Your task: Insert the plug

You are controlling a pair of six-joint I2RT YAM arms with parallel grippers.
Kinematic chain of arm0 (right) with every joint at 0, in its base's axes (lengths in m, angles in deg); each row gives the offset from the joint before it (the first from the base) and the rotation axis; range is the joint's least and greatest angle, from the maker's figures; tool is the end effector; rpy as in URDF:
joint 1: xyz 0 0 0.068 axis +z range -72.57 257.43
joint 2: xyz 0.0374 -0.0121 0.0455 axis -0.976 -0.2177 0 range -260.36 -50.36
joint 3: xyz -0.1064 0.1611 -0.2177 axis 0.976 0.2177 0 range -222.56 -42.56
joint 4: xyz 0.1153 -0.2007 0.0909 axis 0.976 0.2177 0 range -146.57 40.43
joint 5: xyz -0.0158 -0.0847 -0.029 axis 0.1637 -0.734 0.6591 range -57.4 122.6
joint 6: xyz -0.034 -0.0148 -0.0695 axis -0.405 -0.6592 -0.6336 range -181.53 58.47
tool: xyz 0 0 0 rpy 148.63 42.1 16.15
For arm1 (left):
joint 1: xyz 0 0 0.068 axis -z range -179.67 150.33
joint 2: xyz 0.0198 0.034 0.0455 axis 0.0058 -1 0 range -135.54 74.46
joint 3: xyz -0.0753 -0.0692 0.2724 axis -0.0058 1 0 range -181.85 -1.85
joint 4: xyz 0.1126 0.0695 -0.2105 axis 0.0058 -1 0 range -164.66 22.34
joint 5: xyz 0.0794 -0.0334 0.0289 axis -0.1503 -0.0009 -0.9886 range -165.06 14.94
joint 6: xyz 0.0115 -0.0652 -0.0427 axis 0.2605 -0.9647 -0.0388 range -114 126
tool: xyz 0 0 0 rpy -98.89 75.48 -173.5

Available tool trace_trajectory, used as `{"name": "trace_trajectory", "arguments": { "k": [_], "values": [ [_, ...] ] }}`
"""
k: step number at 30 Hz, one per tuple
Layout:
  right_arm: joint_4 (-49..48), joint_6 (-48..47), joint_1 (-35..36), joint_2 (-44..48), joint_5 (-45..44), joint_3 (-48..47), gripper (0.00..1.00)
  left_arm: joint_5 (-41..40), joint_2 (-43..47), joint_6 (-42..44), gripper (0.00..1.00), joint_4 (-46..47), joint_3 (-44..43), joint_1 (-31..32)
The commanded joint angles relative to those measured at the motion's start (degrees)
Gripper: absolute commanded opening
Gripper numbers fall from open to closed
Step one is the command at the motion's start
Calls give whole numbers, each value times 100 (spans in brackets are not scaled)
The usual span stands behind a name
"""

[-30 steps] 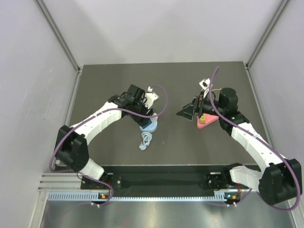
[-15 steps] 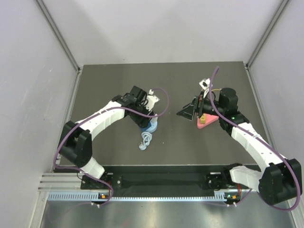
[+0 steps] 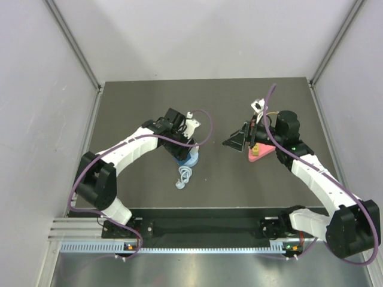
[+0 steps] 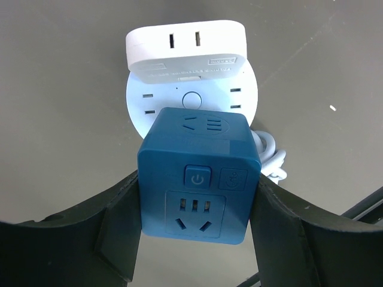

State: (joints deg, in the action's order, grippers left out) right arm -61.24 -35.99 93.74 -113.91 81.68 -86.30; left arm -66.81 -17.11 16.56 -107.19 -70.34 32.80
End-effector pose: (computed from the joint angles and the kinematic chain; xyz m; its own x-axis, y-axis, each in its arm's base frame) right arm 0.2219 0.1182 0.3139 -0.6073 0.1166 -0.7859 -0.6896 0.4140 0.5942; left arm 0.2722 -0.1846 0.2356 -0.6288 0.6151 -0.4757 0.7143 0.6986 -0.0409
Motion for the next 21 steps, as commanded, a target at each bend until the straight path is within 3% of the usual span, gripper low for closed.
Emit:
{"name": "trace_trajectory", "arguments": {
  "k": [1,15,17,21],
  "values": [
    [-157,-111,-50,53,-4,-2,100,-359,-107,-353,0,252,90,23],
    [-43,-216,-50,36,-48,-11,100,-781,-554,-986,0,113,46,321],
    [-43,-207,-50,44,-65,24,100,-1254,-764,-1039,0,-106,-94,452],
    [-122,-172,-41,36,-74,85,100,-1467,-977,-1285,0,-82,-156,620]
  ]
}}
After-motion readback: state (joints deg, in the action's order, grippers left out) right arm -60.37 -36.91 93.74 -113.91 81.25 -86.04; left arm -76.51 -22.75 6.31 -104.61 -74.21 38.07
